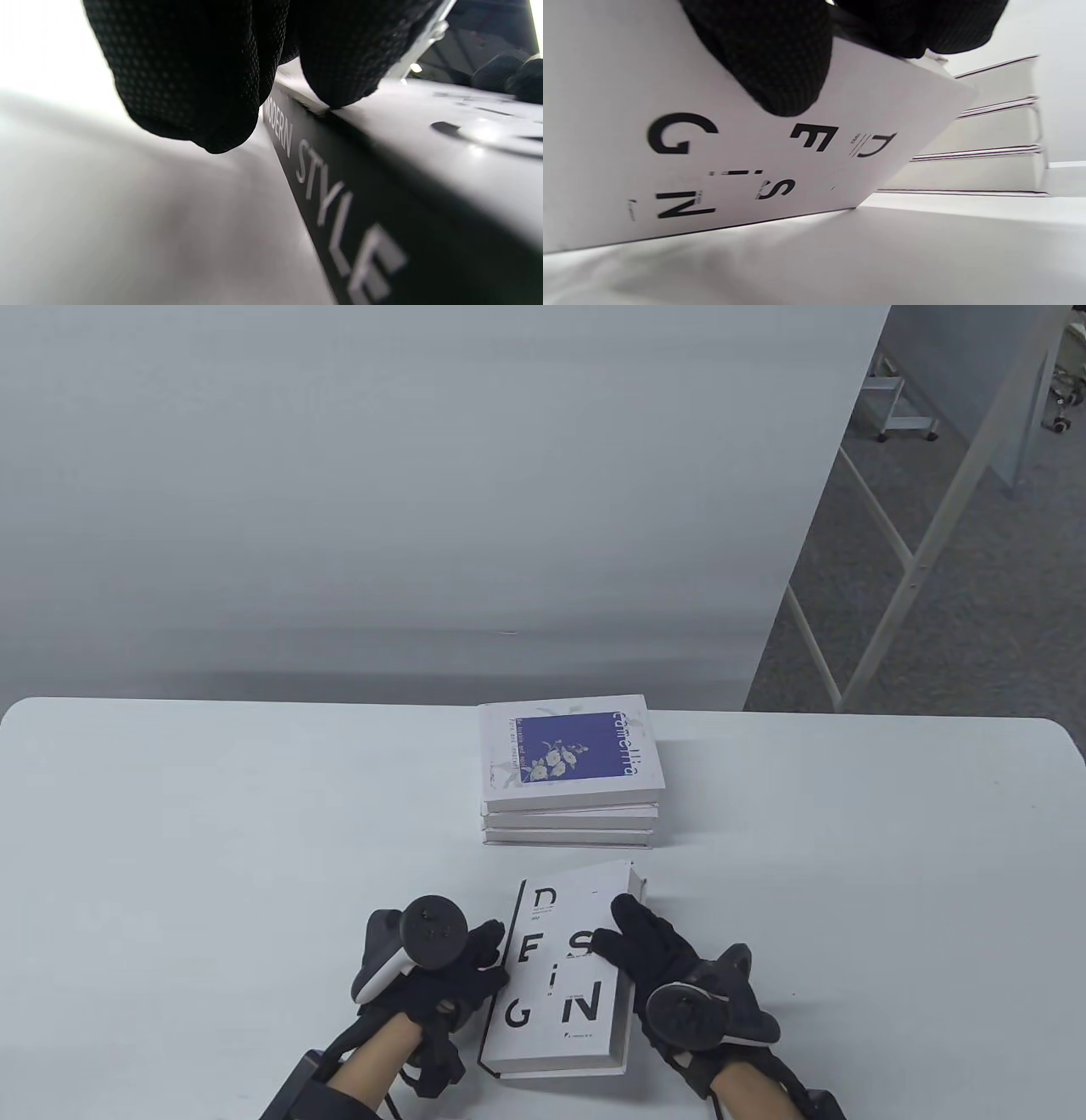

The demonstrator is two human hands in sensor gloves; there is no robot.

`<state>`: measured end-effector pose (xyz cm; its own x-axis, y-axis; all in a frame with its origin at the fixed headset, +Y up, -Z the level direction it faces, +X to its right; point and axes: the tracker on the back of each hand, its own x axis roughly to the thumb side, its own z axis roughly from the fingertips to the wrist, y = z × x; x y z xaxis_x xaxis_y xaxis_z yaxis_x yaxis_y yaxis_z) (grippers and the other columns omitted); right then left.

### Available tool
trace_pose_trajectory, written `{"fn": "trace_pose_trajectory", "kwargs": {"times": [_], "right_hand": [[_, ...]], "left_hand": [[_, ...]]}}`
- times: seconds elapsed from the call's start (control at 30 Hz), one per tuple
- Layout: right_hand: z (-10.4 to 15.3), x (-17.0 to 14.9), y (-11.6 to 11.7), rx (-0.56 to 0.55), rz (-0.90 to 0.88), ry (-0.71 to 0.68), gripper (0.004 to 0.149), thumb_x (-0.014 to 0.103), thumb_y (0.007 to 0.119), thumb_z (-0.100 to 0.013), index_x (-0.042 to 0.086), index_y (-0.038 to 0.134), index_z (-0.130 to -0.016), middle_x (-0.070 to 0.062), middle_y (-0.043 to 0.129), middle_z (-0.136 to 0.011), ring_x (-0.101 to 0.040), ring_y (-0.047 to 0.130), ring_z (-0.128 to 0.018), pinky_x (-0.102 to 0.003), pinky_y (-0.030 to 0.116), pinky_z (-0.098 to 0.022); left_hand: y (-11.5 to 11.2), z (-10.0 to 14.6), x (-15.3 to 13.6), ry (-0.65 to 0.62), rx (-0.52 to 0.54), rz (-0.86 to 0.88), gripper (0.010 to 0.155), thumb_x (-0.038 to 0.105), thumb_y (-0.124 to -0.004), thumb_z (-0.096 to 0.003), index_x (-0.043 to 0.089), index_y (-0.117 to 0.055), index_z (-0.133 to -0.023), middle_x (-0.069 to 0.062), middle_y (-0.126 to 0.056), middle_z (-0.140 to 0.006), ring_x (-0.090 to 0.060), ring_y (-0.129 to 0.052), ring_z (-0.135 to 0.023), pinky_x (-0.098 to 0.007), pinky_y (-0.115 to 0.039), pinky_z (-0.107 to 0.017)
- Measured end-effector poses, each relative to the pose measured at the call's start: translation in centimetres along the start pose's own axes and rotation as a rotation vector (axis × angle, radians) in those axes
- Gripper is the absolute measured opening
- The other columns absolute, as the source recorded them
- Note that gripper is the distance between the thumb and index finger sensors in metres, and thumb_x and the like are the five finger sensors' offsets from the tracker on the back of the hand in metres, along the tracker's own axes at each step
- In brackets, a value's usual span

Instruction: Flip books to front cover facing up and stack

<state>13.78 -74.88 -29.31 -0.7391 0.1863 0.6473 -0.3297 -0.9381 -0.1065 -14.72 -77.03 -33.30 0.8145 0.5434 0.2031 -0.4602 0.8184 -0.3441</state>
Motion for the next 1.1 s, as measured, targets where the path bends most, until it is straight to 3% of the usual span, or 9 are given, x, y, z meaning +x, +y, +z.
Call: {"fn": "trace_pose_trajectory", "kwargs": {"times": [0.1,0.17,0.27,0.33,0.43,0.5,0.7,0.83,1.1], "right_hand": [[0.4,-1.2,-0.5,-0.044,-0.06,0.063,0.072,0.02,0.087,-0.034,0.023,0.049,-0.094,-0.032,0.044,-0.1,-0.049,0.066,-0.085,-0.057,0.067,-0.059],[0.5,-1.7,-0.7,-0.064,-0.093,0.104,0.072,0.019,0.087,-0.034,0.022,0.049,-0.094,-0.032,0.045,-0.1,-0.049,0.066,-0.084,-0.056,0.067,-0.059],[0.6,-2.5,-1.1,-0.091,-0.184,0.174,0.071,0.021,0.086,-0.034,0.021,0.049,-0.094,-0.031,0.048,-0.099,-0.049,0.068,-0.083,-0.056,0.069,-0.058],[0.7,-3.1,-1.2,-0.108,-0.264,0.218,0.071,0.022,0.086,-0.034,0.02,0.049,-0.095,-0.031,0.051,-0.098,-0.05,0.07,-0.082,-0.056,0.07,-0.057],[1.0,-3.9,-1.2,-0.132,-0.394,0.281,0.071,0.025,0.086,-0.034,0.018,0.049,-0.095,-0.03,0.055,-0.097,-0.05,0.073,-0.08,-0.055,0.072,-0.055],[1.2,-4.3,-1.0,-0.141,-0.487,0.321,0.072,0.027,0.085,-0.035,0.017,0.048,-0.095,-0.031,0.057,-0.096,-0.051,0.076,-0.078,-0.055,0.074,-0.053],[1.4,-5.1,-0.4,-0.146,-0.669,0.396,0.074,0.036,0.084,-0.037,0.01,0.047,-0.095,-0.032,0.064,-0.091,-0.049,0.085,-0.07,-0.052,0.081,-0.047],[1.3,-5.5,-0.5,-0.145,-0.758,0.444,0.075,0.041,0.083,-0.038,0.007,0.048,-0.095,-0.031,0.069,-0.088,-0.047,0.09,-0.066,-0.051,0.084,-0.043],[0.1,-6.5,-1.1,-0.195,-0.943,0.529,0.075,0.05,0.077,-0.044,0.002,0.048,-0.094,-0.03,0.073,-0.084,-0.039,0.098,-0.06,-0.044,0.089,-0.038]], "left_hand": [[2.3,0.4,0.7,-0.033,0.057,-0.029,0.065,0.039,-0.084,-0.0433,0.008,-0.066,-0.098,-0.017,-0.086,-0.086,-0.029,-0.107,-0.058,-0.028,-0.096,-0.032],[3.9,0.9,1.4,-0.035,0.094,-0.153,0.067,0.041,-0.084,-0.0437,0.007,-0.065,-0.099,-0.019,-0.085,-0.087,-0.034,-0.105,-0.06,-0.032,-0.095,-0.034],[6.0,2.2,2.8,-0.02,0.137,-0.479,0.072,0.047,-0.081,-0.0437,0.008,-0.061,-0.101,-0.018,-0.082,-0.091,-0.036,-0.102,-0.067,-0.035,-0.094,-0.039],[7.0,2.9,3.3,-0.012,0.204,-0.559,0.076,0.05,-0.081,-0.0435,0.009,-0.059,-0.103,-0.018,-0.078,-0.096,-0.038,-0.098,-0.074,-0.041,-0.091,-0.046],[8.2,3.9,3.7,-0.021,0.237,-0.592,0.082,0.053,-0.081,-0.0425,0.01,-0.054,-0.106,-0.019,-0.069,-0.104,-0.047,-0.082,-0.088,-0.054,-0.079,-0.058],[8.7,4.3,3.9,-0.052,0.191,-0.602,0.084,0.054,-0.082,-0.0416,0.013,-0.05,-0.108,-0.02,-0.061,-0.108,-0.049,-0.073,-0.094,-0.06,-0.07,-0.063],[10.2,5.7,4.0,-0.037,0.21,-0.643,0.097,0.065,-0.077,-0.0385,0.01,-0.042,-0.111,-0.03,-0.038,-0.112,-0.066,-0.039,-0.097,-0.075,-0.046,-0.064],[11.4,6.6,3.8,-0.048,0.228,-0.616,0.101,0.067,-0.075,-0.0382,0.009,-0.037,-0.111,-0.032,-0.025,-0.109,-0.067,-0.02,-0.092,-0.078,-0.033,-0.062],[14.1,8.4,3.2,-0.025,0.288,-0.566,0.1,0.068,-0.075,-0.0382,0.008,-0.04,-0.111,-0.032,-0.028,-0.109,-0.066,-0.021,-0.092,-0.077,-0.034,-0.062]]}}
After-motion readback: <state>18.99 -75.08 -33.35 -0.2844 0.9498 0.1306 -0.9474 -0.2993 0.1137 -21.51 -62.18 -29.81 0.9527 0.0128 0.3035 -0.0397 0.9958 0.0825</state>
